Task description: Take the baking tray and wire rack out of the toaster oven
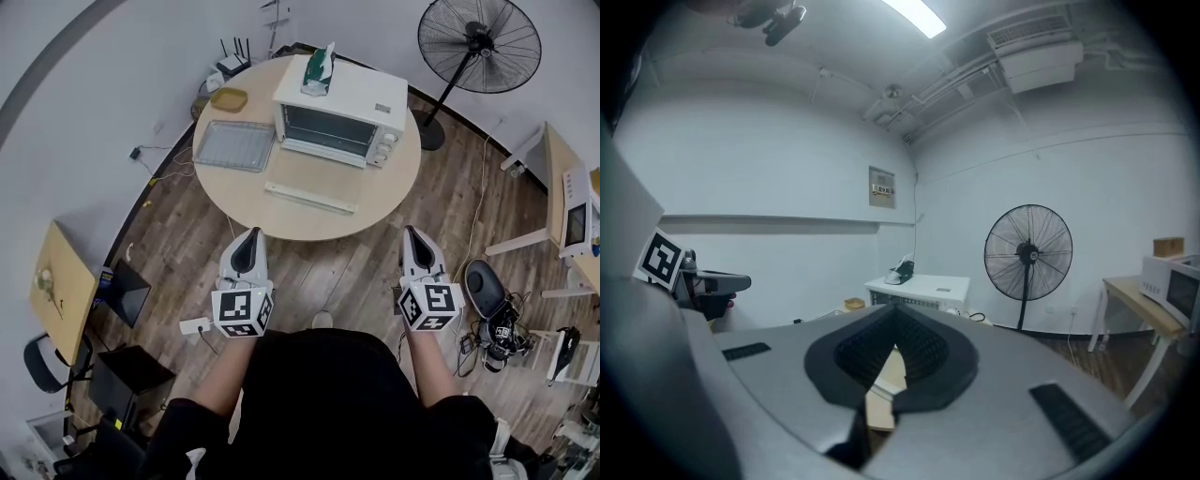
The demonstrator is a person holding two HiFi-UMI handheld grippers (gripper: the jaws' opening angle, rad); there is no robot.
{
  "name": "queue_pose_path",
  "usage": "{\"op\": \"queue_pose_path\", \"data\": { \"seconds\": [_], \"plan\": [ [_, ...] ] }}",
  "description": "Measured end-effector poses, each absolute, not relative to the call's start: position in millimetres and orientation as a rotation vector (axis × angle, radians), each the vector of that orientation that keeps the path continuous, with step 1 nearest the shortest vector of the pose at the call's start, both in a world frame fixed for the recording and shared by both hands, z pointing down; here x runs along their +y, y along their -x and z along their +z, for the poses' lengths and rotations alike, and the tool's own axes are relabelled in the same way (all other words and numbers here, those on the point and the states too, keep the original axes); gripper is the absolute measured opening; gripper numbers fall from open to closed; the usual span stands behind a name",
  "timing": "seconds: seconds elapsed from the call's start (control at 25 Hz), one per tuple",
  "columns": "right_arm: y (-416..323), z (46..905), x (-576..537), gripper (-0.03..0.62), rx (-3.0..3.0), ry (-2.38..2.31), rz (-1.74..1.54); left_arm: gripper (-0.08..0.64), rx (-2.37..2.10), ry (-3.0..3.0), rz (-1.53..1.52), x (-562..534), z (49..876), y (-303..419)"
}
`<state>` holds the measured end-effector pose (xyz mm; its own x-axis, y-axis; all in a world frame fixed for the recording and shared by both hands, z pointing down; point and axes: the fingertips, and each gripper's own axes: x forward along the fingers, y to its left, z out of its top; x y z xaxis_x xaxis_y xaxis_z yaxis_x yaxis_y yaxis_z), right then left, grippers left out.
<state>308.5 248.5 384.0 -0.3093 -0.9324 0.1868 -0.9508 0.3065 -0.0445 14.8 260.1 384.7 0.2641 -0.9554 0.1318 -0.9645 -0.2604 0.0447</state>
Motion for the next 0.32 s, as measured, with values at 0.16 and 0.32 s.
{"op": "queue_pose_path", "data": {
  "seconds": [0.16,0.32],
  "plan": [
    [-314,384,249,0.0,-2.43,-1.774,0.218,0.018,-1.847,-2.424,0.133,259,380,-20],
    [-320,386,251,0.0,-2.425,-1.781,0.212,0.018,-1.862,-2.464,0.17,260,377,-28]
  ]
}}
